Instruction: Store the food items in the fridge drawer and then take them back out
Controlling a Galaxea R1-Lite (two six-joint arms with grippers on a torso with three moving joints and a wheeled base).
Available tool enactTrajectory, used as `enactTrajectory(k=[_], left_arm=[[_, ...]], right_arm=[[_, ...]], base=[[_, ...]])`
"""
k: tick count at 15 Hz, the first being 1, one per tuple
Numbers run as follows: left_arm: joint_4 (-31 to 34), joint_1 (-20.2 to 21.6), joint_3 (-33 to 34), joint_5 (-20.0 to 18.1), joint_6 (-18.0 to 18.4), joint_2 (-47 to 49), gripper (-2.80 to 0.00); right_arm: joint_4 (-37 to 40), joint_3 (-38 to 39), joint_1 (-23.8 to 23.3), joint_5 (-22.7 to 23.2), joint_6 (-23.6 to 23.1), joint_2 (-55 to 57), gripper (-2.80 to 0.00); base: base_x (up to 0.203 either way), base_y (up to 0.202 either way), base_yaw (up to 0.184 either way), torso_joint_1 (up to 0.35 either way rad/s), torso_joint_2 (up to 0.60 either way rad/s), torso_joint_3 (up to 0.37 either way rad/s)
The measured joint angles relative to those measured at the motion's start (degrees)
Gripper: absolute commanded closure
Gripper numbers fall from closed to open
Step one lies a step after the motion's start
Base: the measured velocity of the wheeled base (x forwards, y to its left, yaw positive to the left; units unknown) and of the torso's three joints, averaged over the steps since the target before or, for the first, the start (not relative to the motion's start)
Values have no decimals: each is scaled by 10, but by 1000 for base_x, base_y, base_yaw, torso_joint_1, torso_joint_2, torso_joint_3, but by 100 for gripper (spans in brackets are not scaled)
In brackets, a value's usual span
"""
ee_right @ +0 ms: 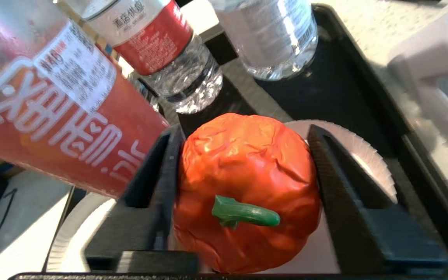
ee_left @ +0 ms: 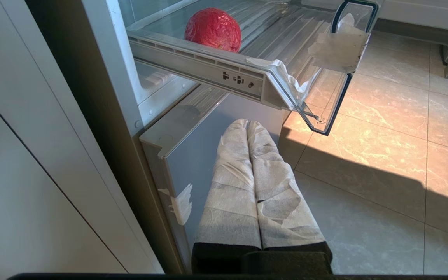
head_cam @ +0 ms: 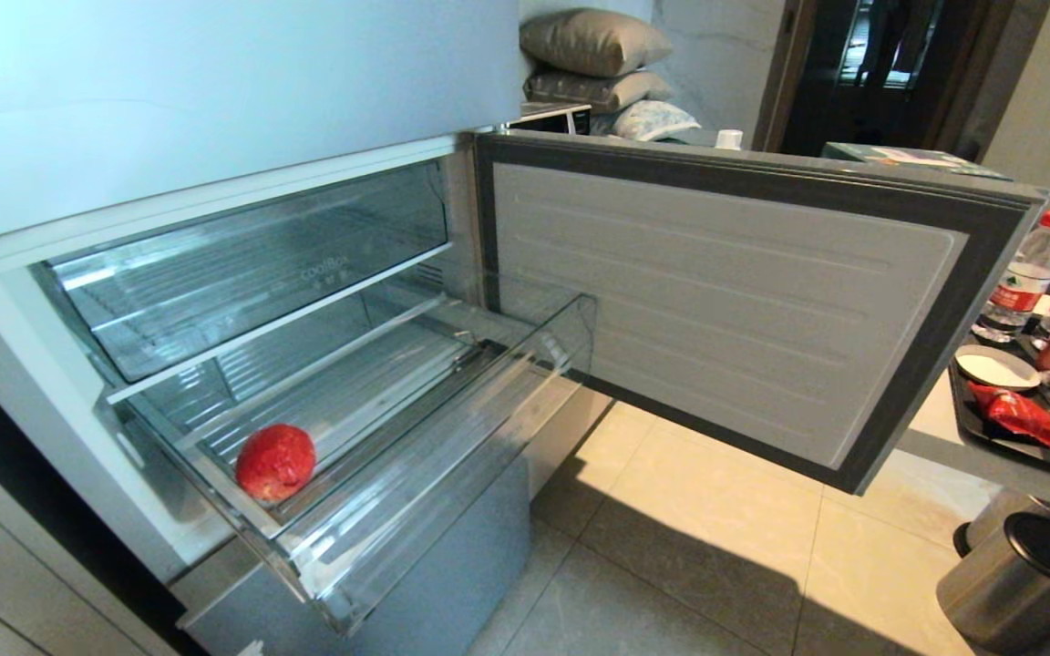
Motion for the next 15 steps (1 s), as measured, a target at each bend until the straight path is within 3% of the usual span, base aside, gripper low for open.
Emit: enactTrajectory(k=[9,10,15], left_arm=[[0,0,0,0,0,0,0],[0,0,0,0,0,0,0],[0,0,0,0,0,0,0]], right_arm=[[0,35,-3,1,1,-44,-280],[0,52,-3,0,0,-65,0],[38,201,-10,-10,-2,-234,0]], base=[[0,0,0,0,0,0],[0,0,0,0,0,0],[0,0,0,0,0,0]])
